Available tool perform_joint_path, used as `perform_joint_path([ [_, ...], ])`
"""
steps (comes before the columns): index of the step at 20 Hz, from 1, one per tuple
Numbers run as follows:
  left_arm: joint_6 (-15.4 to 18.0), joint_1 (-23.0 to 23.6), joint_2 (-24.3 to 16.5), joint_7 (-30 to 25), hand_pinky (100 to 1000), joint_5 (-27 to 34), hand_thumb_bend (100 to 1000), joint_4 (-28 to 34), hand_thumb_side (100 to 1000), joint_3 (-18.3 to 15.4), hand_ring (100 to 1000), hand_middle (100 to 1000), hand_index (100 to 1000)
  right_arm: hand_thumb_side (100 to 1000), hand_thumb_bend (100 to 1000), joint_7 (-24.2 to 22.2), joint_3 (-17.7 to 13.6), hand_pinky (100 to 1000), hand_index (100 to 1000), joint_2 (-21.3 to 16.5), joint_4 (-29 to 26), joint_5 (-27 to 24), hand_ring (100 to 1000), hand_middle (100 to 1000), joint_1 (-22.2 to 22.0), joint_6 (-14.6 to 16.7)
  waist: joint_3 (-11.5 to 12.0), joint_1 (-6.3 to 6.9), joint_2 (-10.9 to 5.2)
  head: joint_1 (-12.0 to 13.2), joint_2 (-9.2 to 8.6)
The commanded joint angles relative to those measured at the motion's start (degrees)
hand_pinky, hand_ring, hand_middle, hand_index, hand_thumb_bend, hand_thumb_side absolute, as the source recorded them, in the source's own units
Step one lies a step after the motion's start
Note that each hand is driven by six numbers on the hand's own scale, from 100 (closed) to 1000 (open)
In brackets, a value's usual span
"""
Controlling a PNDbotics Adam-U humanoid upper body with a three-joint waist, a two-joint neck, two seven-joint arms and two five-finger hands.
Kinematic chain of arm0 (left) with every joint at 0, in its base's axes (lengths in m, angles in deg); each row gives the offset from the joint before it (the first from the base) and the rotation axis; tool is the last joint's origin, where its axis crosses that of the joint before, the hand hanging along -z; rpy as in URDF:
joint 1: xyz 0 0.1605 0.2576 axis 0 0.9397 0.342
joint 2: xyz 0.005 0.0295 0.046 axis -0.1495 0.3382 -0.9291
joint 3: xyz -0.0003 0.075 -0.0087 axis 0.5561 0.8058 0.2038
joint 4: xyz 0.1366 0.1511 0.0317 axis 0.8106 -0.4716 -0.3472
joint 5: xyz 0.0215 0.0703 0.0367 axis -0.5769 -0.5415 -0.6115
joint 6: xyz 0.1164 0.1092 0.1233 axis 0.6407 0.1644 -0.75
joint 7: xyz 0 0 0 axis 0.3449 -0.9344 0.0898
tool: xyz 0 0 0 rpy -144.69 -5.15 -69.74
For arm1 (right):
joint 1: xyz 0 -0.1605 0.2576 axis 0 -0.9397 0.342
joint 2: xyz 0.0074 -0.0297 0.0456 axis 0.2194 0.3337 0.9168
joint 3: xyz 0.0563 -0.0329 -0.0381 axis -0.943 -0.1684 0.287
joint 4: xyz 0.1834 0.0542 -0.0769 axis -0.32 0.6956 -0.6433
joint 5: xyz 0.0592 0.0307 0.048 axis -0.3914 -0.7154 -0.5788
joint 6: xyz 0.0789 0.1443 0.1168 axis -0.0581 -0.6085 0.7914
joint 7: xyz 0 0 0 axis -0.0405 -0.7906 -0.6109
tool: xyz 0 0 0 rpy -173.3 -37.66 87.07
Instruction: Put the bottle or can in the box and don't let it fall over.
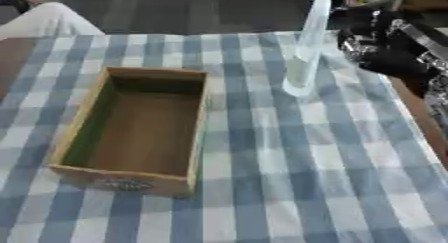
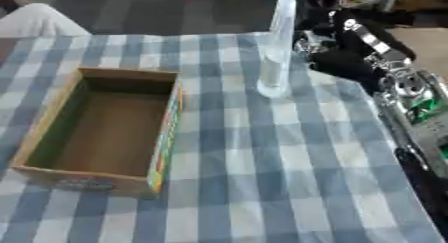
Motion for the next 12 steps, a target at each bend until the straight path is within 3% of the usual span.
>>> perform_joint_path([
  [1, 0.1, -0.6, -1.4, -0.3, 469, 0.1, 100, 0.9, 702, -0.1, 677, 677, 722, 355, 100, -0.9, -0.2, 1000, 963, -0.5, 1.4, -0.9, 1000, 1000, 1.8, 0.6, 0.2, 0.04, -0.88, -0.3, -0.1],
  [12, 0.0, -0.6, -1.3, -0.7, 469, 0.3, 100, 0.9, 702, 0.1, 677, 678, 721, 368, 100, -1.4, -0.1, 1000, 966, 0.1, 5.7, -1.6, 1000, 1000, 5.1, 1.1, 0.6, 0.13, -0.76, -1.2, -0.47],
])
